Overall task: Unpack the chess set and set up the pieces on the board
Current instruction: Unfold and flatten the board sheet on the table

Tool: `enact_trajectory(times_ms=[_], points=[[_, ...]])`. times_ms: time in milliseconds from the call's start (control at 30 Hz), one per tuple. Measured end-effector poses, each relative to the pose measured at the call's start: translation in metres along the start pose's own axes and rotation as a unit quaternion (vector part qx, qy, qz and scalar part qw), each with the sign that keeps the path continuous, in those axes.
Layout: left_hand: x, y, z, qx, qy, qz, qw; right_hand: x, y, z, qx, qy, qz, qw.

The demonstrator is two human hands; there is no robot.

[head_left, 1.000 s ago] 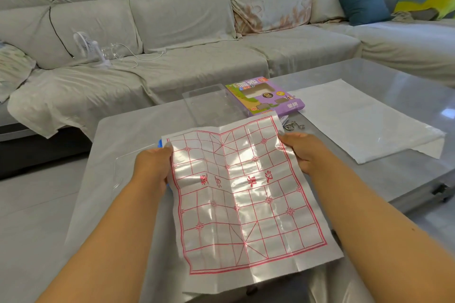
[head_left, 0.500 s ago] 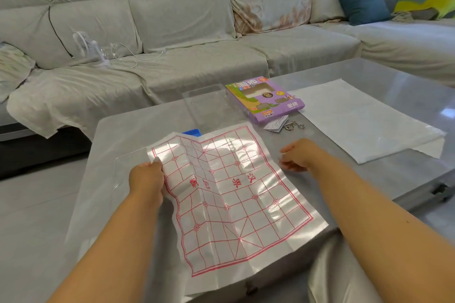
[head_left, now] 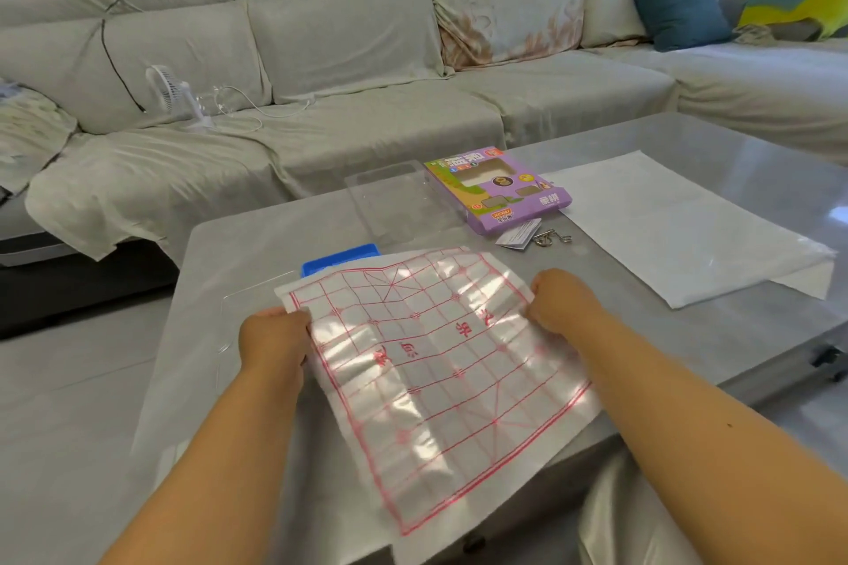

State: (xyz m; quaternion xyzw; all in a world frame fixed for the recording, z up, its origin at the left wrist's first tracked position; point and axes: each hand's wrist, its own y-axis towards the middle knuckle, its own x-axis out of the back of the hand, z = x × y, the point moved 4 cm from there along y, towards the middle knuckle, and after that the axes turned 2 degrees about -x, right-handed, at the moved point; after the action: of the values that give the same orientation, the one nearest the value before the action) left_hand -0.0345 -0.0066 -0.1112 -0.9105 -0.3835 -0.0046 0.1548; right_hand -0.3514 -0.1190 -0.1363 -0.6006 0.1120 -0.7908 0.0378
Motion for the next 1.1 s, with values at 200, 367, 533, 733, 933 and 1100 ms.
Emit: enact_trajectory(times_ms=[200,367,533,733,933,1100], points=[[0.024,-0.015,0.01,-0.015,0.104,-0.017,0.994,0.048,0.007,0.019,0.127,-0.072,-0.225,0.963],[0.021,-0.028,-0.009,-0.167,0.297,-0.025,0.94,0.064,0.018,0.036,0.142,-0.081,-0.228,0.96],[-0.017,-0.036,-0.015,-0.335,0.4,0.091,0.849,0.063,0.026,0.042,0.146,-0.082,-0.192,0.967],[-0.049,-0.023,0.015,-0.274,0.492,0.161,0.811,0.035,0.024,0.035,0.138,0.04,-0.121,0.982],[-0.05,-0.017,0.011,-0.232,0.469,0.117,0.844,-0.008,-0.031,0.047,0.196,0.043,0.016,0.979],[-0.038,-0.012,0.01,-0.211,0.441,0.082,0.869,-0.033,-0.086,0.058,0.29,-0.016,0.051,0.955]])
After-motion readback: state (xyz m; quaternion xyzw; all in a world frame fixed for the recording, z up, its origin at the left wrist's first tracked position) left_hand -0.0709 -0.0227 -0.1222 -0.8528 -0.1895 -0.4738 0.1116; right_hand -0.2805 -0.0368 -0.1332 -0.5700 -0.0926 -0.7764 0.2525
